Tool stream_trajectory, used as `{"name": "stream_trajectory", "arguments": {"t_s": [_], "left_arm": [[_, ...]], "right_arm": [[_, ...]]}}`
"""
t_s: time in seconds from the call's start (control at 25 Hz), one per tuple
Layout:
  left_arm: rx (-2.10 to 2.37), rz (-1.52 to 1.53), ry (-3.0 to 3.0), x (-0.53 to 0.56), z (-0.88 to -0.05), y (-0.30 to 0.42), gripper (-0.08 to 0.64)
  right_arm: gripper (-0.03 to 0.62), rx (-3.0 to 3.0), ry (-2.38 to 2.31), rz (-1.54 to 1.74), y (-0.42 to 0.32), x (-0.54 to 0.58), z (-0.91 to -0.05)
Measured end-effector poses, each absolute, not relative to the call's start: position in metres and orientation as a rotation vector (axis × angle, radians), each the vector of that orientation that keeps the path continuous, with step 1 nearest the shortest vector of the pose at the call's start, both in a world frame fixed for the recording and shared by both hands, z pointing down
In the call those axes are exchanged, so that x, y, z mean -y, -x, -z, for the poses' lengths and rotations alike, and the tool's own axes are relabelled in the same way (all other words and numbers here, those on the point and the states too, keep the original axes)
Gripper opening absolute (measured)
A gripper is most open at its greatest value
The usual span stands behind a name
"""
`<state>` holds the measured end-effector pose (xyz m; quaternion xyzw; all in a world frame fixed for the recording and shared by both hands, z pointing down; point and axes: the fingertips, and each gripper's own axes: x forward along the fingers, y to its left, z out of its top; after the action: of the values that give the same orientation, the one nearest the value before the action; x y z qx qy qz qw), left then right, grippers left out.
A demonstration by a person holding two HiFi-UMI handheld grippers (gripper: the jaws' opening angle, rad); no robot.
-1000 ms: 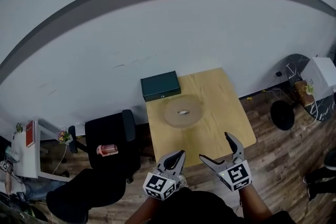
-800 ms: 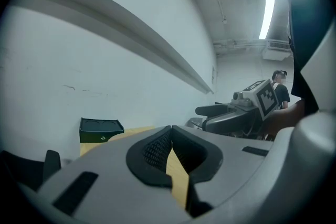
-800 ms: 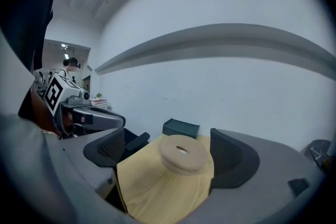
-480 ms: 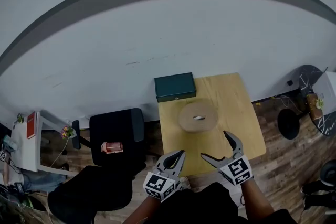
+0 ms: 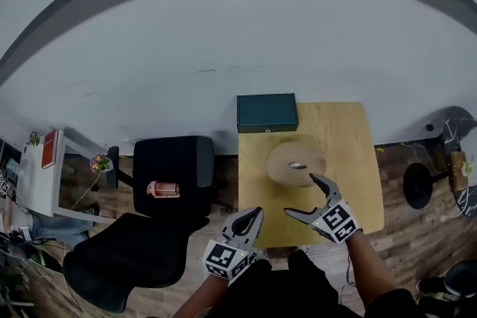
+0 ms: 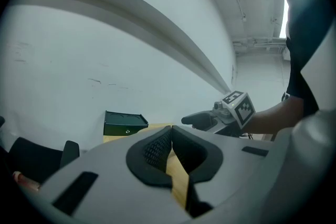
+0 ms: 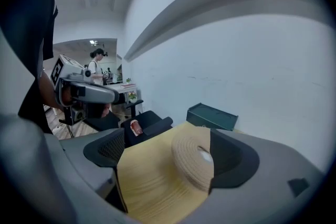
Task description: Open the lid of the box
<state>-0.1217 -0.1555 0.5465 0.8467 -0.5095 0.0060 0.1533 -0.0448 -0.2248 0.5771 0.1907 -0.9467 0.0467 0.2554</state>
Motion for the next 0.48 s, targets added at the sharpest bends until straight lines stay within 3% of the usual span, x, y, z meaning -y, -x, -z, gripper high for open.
{"name": "stream_trajectory", "arguments": {"t_s": [0.48], "left_arm": [[1.585,0.024,-2.310,0.166,-0.553,0.123,0.020]], "right_arm": [[0.515,2.190,-0.099,0.057,0.051,0.258,-0.671]]}}
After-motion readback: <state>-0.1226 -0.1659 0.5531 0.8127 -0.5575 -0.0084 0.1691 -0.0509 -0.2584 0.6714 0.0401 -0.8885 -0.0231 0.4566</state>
